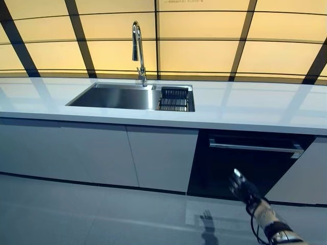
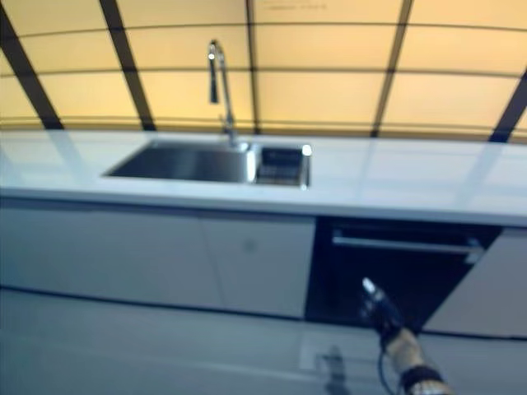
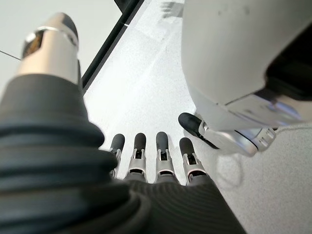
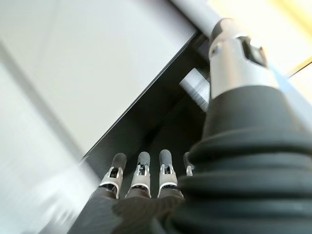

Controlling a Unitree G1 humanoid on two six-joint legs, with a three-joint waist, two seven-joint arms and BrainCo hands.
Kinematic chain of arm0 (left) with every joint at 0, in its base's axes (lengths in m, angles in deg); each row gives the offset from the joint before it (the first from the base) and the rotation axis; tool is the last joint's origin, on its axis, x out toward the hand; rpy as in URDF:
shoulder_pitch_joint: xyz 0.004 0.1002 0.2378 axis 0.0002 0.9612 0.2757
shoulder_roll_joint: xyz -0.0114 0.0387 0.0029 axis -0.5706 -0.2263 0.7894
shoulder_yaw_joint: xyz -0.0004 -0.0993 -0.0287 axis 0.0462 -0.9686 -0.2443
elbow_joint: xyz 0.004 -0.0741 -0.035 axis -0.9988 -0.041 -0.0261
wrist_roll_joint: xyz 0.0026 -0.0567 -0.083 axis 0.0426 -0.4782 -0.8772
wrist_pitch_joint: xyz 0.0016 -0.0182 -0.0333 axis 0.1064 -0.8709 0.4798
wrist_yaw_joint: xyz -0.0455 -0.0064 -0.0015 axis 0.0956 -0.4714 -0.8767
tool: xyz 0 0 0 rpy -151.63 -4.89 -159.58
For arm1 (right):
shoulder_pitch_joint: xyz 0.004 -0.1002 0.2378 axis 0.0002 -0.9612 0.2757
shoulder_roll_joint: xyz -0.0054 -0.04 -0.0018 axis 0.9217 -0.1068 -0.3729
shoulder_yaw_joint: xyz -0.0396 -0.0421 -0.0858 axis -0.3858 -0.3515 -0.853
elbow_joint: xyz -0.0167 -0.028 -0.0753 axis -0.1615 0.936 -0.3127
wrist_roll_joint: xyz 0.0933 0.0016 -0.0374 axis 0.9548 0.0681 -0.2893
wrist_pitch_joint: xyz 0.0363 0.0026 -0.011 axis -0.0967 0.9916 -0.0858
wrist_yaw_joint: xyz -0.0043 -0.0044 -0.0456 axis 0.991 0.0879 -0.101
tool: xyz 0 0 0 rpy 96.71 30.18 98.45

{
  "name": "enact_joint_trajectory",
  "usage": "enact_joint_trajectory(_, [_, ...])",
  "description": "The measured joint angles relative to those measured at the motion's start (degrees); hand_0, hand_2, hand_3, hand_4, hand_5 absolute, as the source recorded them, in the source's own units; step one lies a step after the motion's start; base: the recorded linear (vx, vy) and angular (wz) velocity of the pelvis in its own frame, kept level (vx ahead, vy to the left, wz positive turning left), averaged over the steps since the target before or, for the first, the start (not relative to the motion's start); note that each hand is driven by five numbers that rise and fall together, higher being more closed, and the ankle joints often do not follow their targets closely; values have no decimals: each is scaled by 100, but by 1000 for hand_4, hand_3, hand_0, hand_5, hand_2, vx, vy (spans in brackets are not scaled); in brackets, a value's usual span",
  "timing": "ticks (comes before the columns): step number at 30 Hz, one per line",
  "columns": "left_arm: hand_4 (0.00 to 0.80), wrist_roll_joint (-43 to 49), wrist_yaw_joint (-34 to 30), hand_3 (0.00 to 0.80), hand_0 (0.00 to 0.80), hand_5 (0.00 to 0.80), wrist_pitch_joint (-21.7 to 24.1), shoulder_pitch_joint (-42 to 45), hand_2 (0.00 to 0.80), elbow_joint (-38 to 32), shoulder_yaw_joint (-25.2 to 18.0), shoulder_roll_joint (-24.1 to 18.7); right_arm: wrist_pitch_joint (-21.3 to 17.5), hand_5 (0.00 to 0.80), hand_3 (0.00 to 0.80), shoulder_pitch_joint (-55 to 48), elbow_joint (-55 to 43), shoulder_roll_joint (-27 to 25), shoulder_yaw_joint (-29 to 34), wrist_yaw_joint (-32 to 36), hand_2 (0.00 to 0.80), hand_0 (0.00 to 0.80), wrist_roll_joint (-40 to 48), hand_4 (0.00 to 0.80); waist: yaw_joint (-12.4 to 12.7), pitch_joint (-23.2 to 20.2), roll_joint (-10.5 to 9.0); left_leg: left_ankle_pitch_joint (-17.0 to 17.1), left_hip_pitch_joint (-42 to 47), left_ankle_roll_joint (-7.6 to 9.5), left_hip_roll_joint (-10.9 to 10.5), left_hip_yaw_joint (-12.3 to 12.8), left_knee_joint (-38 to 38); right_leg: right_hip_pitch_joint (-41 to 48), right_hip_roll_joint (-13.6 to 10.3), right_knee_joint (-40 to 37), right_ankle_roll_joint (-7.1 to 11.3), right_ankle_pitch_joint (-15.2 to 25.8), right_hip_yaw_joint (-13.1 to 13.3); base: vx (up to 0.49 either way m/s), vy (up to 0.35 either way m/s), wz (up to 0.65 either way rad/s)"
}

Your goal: Take plates into dishwasher

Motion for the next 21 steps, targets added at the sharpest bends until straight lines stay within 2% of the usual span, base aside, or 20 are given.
enact_joint_trajectory(1, [0, 5, 8, 0, 0, 0, 4, -47, 0, 8, 1, 5, -1, 0, 0, -161, 4, 20, -2, 27, 0, 0, -128, 0, -94, 5, -33, -1, 21, -1, 3, 17, 8, -12, 0, 0, 13, -9, 15, -17, 73, -2])
enact_joint_trajectory(4, [0, 113, 74, 0, 0, 0, 29, -128, 0, 43, 0, 13, -62, 0, 0, -534, 105, 188, -102, 141, 0, 0, -476, 0, -177, -34, -118, -5, 24, -3, 15, 58, -8, 9, 5, 1, 13, -18, 29, -19, 64, -4])
enact_joint_trajectory(6, [0, 204, 125, 0, 0, 0, 29, -241, 0, 136, 1, 31, -80, 0, 0, -754, 206, 335, -252, 242, 0, 0, -750, 0, -204, -58, -167, -11, 35, -2, 27, 129, -8, -20, 24, 2, 13, -15, 153, -21, 52, -14])
enact_joint_trajectory(9, [0, 210, 186, 0, 0, 0, 37, -310, 0, 203, -1, 61, -166, 0, 0, -913, 335, 547, -356, 329, 0, 0, -1020, 0, -307, -80, -191, -11, 49, -1, 29, 140, -3, -18, 28, 2, 13, -15, 196, -10, 49, -4])
enact_joint_trajectory(12, [0, 301, 311, 0, 0, 0, 41, -363, 0, 359, -2, 87, -290, 0, 0, -1053, 696, 979, -613, 392, 0, 0, -1385, 0, -300, -124, -198, -42, 120, -15, 70, 238, -8, -11, 71, 4, 0, -18, 325, 9, 39, -14])
enact_joint_trajectory(16, [0, 905, 435, 0, 0, 0, 11, -378, 0, 424, 30, 92, -449, 0, 0, -1184, 888, 1123, -903, 340, 0, 0, -2049, 0, -313, -243, -173, -51, 122, -19, 77, 256, -8, -21, 72, 4, -5, -21, 338, -1, 49, -4])
enact_joint_trajectory(18, [0, 1254, 567, 0, 0, 0, -70, -441, 0, 449, 219, 96, -513, 0, 0, -1250, 898, 1150, -1095, 235, 0, 0, -2380, 0, -312, -279, -160, -52, 123, -19, 81, 258, -8, -21, 74, 7, -5, -21, 341, 4, 41, -1])
enact_joint_trajectory(21, [0, 1342, 673, 0, 0, 0, -220, -443, 0, 483, 225, 148, -541, 0, 0, -1356, 921, 1194, -1119, 194, 0, 0, -2410, 0, -325, -355, -132, -58, 127, -17, 83, 261, -10, -21, 73, 8, -8, -24, 347, 11, 25, 0])
